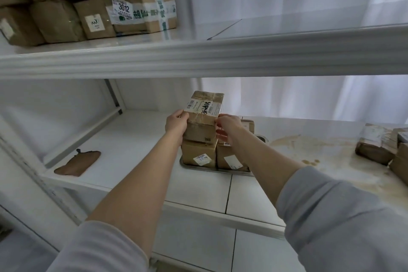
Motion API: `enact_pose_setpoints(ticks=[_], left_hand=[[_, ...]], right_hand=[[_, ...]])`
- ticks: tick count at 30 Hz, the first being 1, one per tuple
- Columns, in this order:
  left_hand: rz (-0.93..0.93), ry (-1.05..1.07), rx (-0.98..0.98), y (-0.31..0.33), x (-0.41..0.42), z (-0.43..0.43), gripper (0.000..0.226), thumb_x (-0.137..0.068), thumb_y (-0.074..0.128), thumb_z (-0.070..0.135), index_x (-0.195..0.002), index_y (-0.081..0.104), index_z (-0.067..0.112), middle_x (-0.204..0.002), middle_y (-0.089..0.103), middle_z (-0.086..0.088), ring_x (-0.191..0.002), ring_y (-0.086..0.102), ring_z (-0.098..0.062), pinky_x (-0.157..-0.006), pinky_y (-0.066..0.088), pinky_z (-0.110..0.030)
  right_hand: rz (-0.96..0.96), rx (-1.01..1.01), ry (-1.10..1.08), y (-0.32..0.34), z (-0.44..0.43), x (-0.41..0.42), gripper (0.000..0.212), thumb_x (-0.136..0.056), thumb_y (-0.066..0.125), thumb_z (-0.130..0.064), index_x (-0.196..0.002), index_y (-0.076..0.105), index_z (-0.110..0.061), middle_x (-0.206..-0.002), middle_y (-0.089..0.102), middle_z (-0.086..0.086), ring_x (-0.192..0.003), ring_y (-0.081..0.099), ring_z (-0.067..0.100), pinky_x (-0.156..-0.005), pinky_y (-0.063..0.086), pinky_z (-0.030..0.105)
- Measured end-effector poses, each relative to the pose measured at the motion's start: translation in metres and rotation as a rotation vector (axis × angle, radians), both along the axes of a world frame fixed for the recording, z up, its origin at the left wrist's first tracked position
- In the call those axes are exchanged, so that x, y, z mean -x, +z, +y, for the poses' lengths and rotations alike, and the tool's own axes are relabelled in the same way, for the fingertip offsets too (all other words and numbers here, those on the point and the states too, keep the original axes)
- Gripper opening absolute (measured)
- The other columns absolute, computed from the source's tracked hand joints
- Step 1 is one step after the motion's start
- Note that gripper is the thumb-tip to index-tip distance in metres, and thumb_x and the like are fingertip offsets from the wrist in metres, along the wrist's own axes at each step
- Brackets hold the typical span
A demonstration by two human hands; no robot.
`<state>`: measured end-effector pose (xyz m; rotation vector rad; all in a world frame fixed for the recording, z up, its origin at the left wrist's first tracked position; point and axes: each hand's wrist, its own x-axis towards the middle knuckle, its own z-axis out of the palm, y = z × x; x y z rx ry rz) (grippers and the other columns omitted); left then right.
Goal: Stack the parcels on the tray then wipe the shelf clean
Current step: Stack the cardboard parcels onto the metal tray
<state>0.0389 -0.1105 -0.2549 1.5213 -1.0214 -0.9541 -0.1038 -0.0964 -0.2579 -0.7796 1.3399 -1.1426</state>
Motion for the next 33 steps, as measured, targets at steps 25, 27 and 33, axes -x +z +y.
enact_pose_setpoints(ticks=[25, 27, 33], left_hand=[[-0.409, 0.049, 0.031, -0.005, 0.001, -0.018, 0.044, -0.091, 0.046, 0.001, -0.133, 0.054, 0.013, -0.131, 0.059, -0.007, -0.117, 0.058, -0.023, -0.090, 0.048, -0.028], [-0.448, 0.044, 0.038, -0.004, 0.002, -0.016, 0.045, -0.090, 0.047, 0.001, -0.133, 0.053, 0.012, -0.132, 0.058, -0.008, -0.117, 0.057, -0.023, -0.090, 0.048, -0.027], [-0.495, 0.032, 0.020, -0.003, 0.001, -0.012, 0.045, -0.088, 0.051, 0.004, -0.132, 0.054, 0.015, -0.133, 0.055, -0.009, -0.116, 0.057, -0.024, -0.094, 0.050, -0.030]], right_hand=[[0.196, -0.026, -0.024, -0.004, 0.000, -0.010, 0.027, -0.090, 0.055, -0.005, -0.116, 0.064, -0.005, -0.098, 0.064, 0.007, -0.087, 0.057, 0.020, -0.057, 0.045, 0.022], [0.220, -0.019, -0.019, -0.002, 0.002, -0.011, 0.029, -0.090, 0.055, -0.005, -0.118, 0.064, -0.006, -0.103, 0.066, 0.008, -0.088, 0.057, 0.020, -0.060, 0.046, 0.024], [0.262, 0.007, 0.007, 0.001, 0.010, -0.011, 0.035, -0.092, 0.052, -0.006, -0.126, 0.060, -0.008, -0.115, 0.064, 0.007, -0.088, 0.055, 0.018, -0.055, 0.042, 0.021]])
